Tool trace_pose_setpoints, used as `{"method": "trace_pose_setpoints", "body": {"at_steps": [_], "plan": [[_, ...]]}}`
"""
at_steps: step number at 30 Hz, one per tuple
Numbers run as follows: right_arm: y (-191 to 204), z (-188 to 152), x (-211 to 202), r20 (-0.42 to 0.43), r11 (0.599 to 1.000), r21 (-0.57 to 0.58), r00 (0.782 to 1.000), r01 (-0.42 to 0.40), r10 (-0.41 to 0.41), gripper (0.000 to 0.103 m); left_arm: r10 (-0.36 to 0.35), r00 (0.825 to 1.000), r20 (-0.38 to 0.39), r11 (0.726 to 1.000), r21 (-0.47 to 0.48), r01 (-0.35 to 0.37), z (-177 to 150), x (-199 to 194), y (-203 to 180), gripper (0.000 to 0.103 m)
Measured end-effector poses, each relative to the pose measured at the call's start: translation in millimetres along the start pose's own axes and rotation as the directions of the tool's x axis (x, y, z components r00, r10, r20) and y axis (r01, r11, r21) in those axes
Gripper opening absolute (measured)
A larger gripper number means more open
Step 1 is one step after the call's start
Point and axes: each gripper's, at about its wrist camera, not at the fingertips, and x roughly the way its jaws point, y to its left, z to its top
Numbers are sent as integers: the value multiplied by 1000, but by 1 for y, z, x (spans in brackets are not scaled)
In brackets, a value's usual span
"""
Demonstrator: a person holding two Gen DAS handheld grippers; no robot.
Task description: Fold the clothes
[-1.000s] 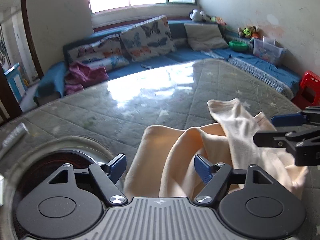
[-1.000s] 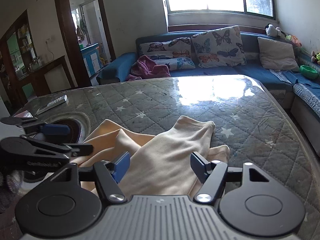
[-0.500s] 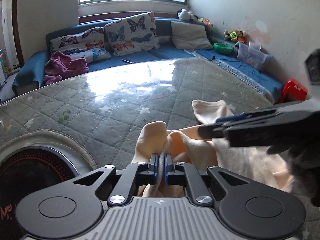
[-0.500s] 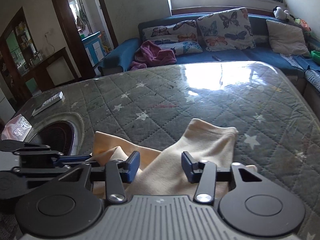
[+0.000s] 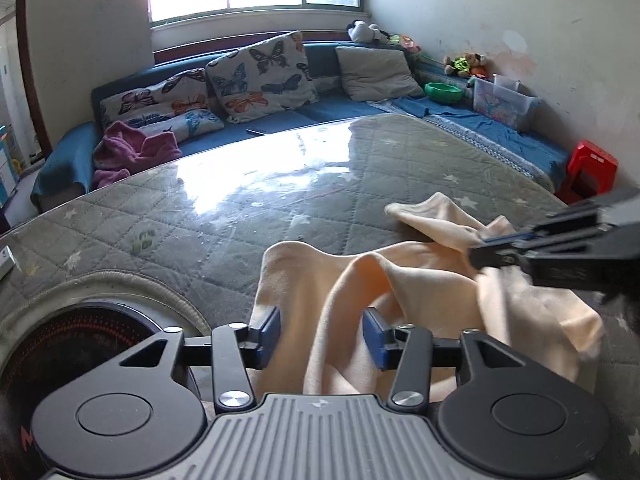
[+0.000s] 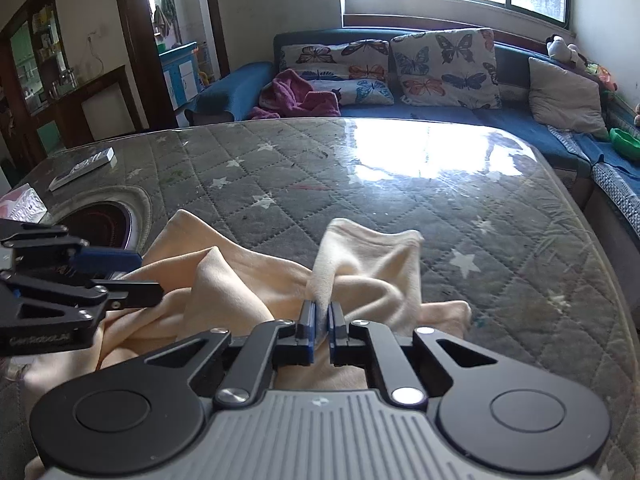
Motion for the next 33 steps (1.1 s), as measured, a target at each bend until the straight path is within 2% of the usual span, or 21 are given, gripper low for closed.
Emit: {"method": "trace_pose_setpoints", "body": {"at_steps": [1, 2, 5, 10, 14, 18, 22, 25, 28, 33], "plan": [[-1, -2, -4, 7, 1000, -2, 1000, 5, -5, 5, -16, 1000, -2, 1000, -7, 16, 0, 1, 1, 28], [-2, -3, -7, 14, 1000, -2, 1000, 10, -10, 5, -41, 999, -8, 999, -15, 41, -1, 1, 3, 4], [-9, -8, -20, 40, 1000, 21, 999, 21, -21, 4, -47, 999, 21, 999, -17, 48, -4, -8, 4, 3], [-25, -18, -56, 113, 997, 61, 992, 57, -63, 4, 3, 992, 128, 999, -54, 4, -14, -52, 9, 2], [-38, -33, -96, 180, 991, 101, 978, 88, -105, 4, 47, 976, 212, 991, -136, -18, -30, -103, 22, 2], [-50, -59, -143, 246, 980, 151, 955, 131, -165, 4, 109, 962, 252, 972, -231, -50, -59, -154, 39, 2], [-66, -93, -184, 287, 957, 237, 929, 166, -232, 4, 176, 954, 241, 941, -327, -91, -104, -199, 55, 2], [-77, -117, -195, 265, 937, 281, 922, 206, -282, 4, 214, 959, 184, 916, -380, -131, -135, -216, 64, 2], [-91, -137, -181, 187, 917, 320, 933, 237, -306, 4, 227, 967, 113, 888, -433, -158, -162, -218, 70, 2], [-109, -155, -165, 104, 899, 356, 945, 255, -309, 9, 248, 964, 94, 895, -402, -191, -165, -218, 62, 3]]}}
